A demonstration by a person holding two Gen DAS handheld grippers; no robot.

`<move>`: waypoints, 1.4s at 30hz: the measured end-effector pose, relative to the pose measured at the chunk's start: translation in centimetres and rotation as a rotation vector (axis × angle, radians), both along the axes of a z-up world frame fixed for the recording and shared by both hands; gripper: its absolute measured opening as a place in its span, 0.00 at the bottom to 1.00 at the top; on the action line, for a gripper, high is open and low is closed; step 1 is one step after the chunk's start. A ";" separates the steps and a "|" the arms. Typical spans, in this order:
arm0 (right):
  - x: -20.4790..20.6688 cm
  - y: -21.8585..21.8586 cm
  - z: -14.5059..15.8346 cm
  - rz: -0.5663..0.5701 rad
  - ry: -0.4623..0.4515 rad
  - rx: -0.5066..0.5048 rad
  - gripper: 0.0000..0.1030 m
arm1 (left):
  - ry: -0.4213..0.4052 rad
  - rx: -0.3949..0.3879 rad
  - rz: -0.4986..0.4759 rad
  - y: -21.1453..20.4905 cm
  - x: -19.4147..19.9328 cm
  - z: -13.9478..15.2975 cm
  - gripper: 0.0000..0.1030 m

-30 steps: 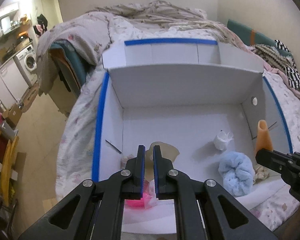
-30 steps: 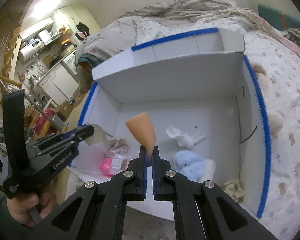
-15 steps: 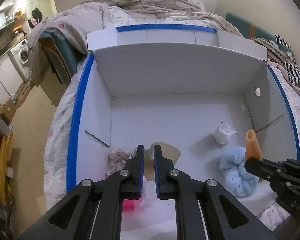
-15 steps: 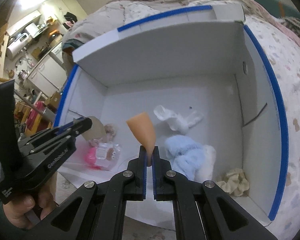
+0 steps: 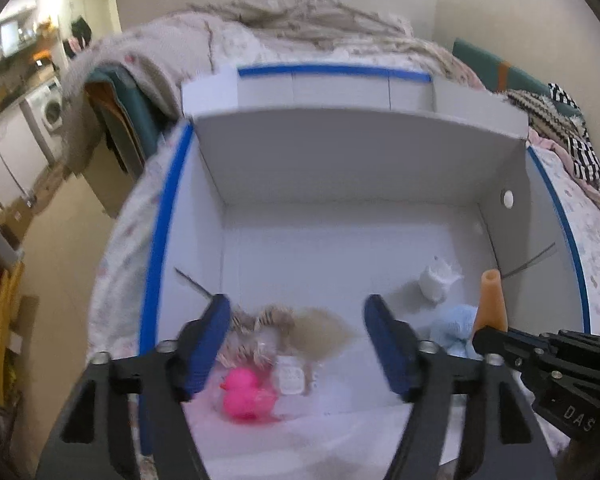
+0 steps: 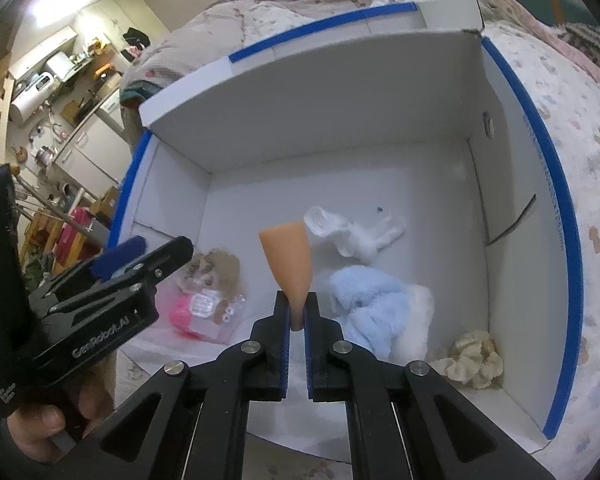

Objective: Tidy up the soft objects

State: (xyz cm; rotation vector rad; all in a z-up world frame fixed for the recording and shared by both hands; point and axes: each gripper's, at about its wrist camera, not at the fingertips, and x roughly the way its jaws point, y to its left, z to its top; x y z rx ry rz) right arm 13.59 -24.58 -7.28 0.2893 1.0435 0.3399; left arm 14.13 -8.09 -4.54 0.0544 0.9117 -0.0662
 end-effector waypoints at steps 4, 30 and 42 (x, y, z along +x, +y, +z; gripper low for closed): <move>-0.1 0.0 0.0 0.001 -0.003 -0.001 0.06 | -0.038 0.014 -0.011 -0.2 -0.3 0.8 0.69; -2.2 -2.2 2.5 -0.159 -0.093 0.115 1.00 | -0.051 -0.039 0.094 2.3 -3.1 3.1 0.69; -6.5 -2.8 4.7 -0.193 -0.206 0.044 1.00 | -0.108 -0.042 0.104 5.1 -8.9 5.0 0.75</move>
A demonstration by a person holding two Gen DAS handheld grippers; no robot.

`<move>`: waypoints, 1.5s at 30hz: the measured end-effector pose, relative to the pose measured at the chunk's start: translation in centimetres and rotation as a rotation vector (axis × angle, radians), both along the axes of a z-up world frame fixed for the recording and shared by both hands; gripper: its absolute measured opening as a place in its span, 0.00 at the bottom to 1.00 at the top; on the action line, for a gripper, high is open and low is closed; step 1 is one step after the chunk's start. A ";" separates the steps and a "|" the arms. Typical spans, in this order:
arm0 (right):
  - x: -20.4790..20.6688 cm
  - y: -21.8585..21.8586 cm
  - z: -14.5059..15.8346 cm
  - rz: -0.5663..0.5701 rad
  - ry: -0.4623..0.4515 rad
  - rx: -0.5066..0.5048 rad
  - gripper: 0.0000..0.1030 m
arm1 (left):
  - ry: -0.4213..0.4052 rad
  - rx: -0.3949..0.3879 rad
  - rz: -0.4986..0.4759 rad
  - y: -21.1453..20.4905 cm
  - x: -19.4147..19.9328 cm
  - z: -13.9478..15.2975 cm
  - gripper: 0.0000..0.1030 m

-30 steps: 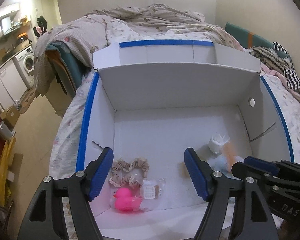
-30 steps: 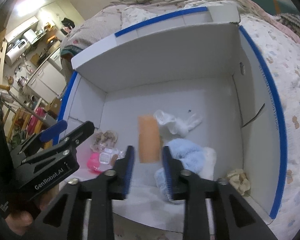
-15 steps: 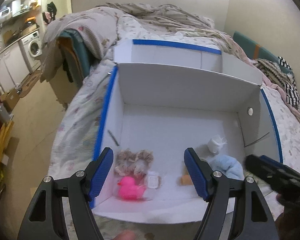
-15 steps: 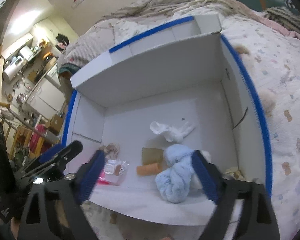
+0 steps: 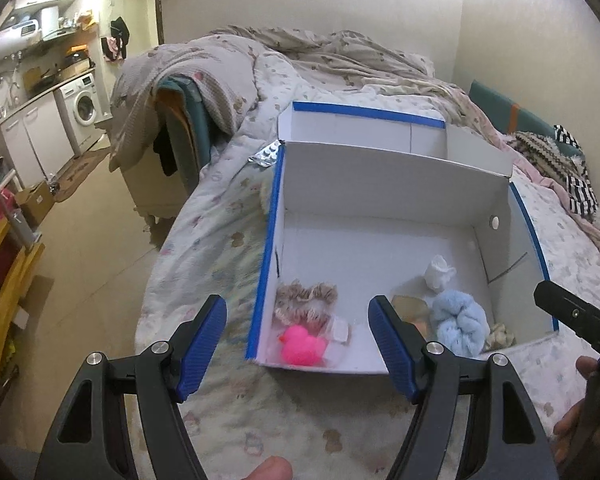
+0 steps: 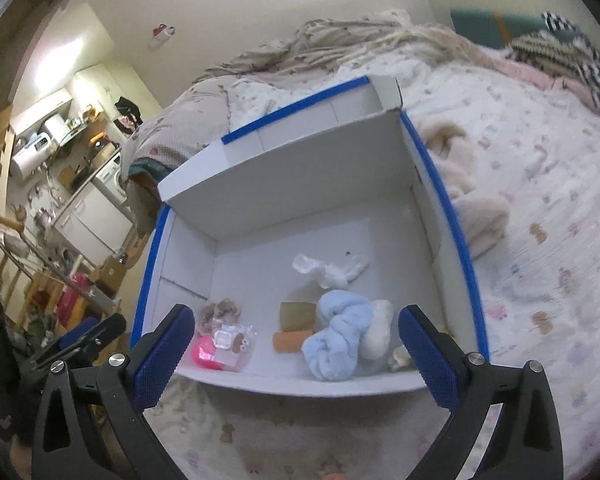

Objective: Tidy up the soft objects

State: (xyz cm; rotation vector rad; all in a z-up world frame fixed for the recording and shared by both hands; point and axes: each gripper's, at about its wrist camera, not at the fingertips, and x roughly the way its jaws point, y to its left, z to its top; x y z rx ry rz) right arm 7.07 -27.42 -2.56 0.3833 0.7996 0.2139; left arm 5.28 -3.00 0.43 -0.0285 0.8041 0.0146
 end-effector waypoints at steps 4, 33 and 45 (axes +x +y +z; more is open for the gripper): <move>-1.7 0.1 0.5 0.015 -0.009 -0.022 1.00 | -0.026 0.009 0.005 0.7 -2.0 0.6 0.82; -9.3 4.5 1.8 -0.034 -0.177 -0.300 1.00 | -0.195 0.053 -0.031 0.2 -9.7 1.7 1.00; -9.2 4.2 1.5 -0.049 -0.167 -0.293 1.00 | -0.194 0.051 -0.038 0.1 -9.6 1.4 1.00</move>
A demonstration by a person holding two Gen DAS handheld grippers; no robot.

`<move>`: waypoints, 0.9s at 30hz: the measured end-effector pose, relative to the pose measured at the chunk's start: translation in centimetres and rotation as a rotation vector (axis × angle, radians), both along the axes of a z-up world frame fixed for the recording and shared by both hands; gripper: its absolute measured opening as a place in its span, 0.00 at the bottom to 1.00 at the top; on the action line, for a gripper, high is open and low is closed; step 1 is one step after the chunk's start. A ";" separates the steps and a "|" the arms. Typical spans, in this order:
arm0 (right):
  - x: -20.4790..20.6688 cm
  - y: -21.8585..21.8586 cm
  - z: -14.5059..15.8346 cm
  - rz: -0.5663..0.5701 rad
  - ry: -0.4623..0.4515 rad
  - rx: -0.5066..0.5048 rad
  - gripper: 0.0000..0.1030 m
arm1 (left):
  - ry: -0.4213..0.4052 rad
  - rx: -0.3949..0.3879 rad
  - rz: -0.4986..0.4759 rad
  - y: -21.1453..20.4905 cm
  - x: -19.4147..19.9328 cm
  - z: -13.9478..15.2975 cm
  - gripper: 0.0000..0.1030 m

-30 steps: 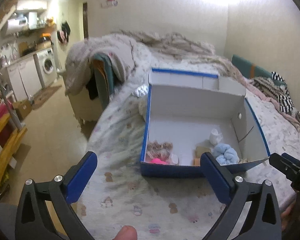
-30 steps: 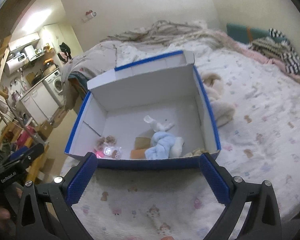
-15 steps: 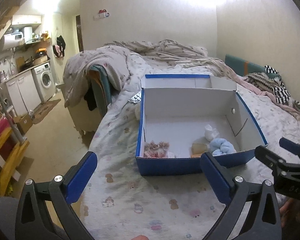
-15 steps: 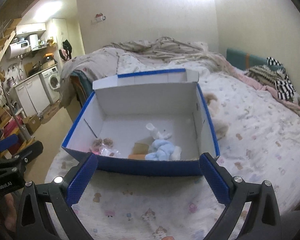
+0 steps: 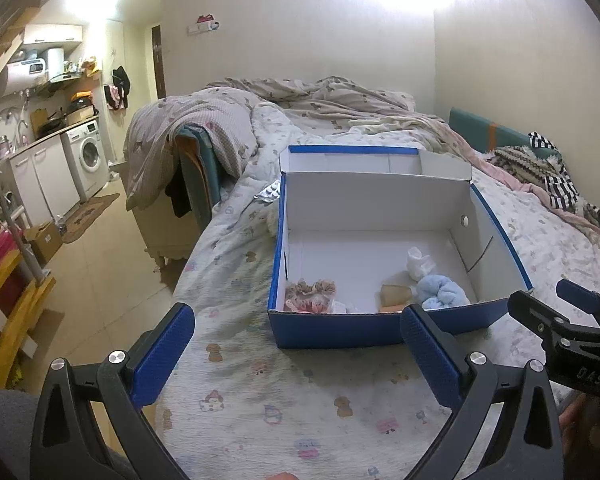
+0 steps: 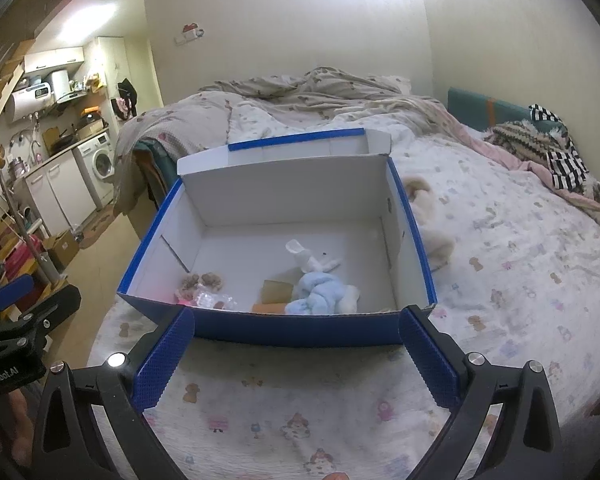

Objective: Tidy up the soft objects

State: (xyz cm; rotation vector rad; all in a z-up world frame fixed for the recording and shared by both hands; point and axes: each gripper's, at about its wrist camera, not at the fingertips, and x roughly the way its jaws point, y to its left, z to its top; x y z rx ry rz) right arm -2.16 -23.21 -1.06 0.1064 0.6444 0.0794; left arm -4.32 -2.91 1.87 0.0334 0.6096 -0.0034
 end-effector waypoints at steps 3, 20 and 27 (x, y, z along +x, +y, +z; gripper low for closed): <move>0.0 0.0 0.0 -0.001 0.001 0.000 1.00 | 0.000 -0.003 -0.001 0.0 -0.1 0.0 1.00; 0.1 0.0 0.0 0.002 0.002 -0.007 1.00 | 0.018 -0.016 0.015 0.4 0.1 -0.1 1.00; 0.0 0.0 0.0 -0.001 0.002 -0.008 1.00 | 0.020 -0.023 0.020 0.6 0.1 -0.3 1.00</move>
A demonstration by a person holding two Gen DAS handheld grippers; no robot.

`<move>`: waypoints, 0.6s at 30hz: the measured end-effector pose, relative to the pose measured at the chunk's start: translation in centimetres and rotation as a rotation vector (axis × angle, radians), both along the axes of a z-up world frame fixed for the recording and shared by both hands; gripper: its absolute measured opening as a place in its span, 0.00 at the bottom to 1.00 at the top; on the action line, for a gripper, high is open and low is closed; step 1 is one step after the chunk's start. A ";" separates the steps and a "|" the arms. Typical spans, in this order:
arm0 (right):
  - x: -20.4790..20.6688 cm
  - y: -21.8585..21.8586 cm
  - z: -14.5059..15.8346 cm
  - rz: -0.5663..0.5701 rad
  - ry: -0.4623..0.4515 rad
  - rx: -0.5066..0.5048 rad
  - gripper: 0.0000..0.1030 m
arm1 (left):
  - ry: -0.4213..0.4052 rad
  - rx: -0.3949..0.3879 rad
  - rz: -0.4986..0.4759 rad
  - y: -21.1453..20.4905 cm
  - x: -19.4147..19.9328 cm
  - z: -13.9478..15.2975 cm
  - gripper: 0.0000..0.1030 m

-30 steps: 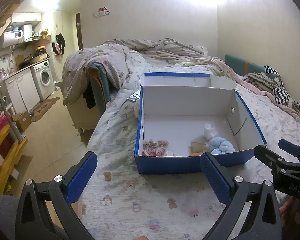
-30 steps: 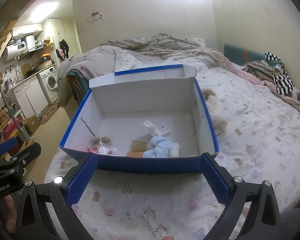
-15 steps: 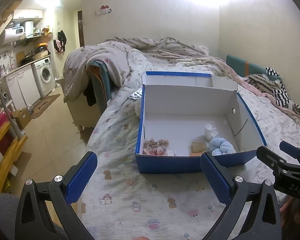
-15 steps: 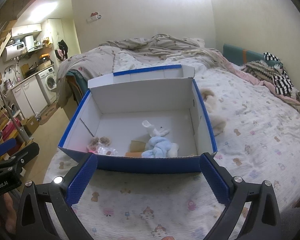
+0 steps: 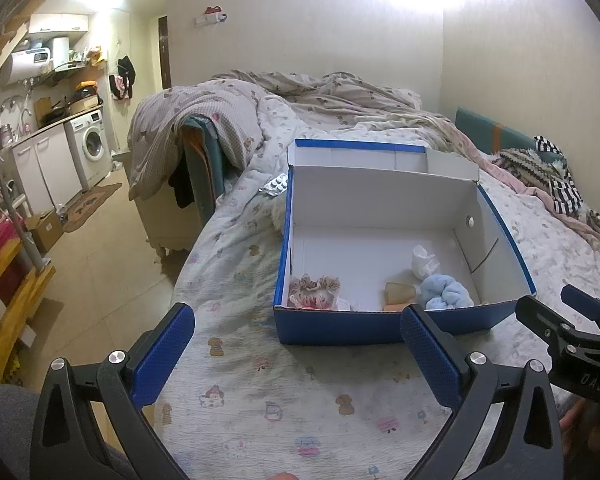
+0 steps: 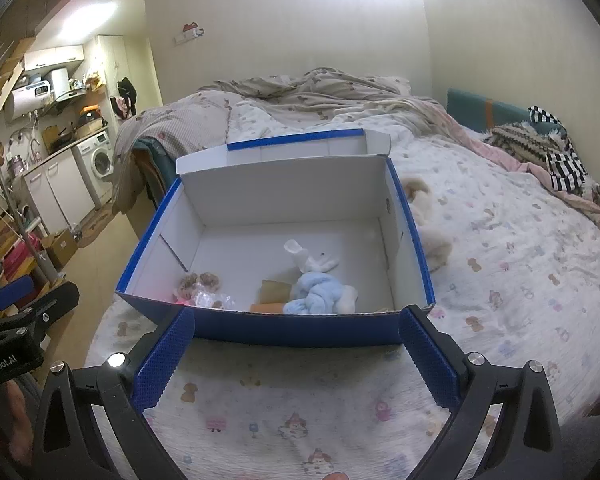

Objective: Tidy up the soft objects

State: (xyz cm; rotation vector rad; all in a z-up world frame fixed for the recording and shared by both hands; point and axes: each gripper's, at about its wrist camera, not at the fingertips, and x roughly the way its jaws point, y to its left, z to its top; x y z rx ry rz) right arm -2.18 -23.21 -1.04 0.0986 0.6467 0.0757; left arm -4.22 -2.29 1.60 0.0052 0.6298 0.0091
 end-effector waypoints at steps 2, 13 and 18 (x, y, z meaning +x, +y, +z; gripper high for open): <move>0.0 0.0 0.0 0.001 -0.001 0.000 1.00 | 0.002 -0.002 0.002 0.1 0.0 -0.1 1.00; 0.0 0.0 0.0 -0.001 -0.002 0.004 1.00 | 0.019 0.014 0.009 0.1 0.2 -0.5 1.00; 0.0 -0.4 0.4 -0.015 -0.004 0.036 1.00 | 0.023 0.018 -0.003 -0.1 0.1 -0.8 1.00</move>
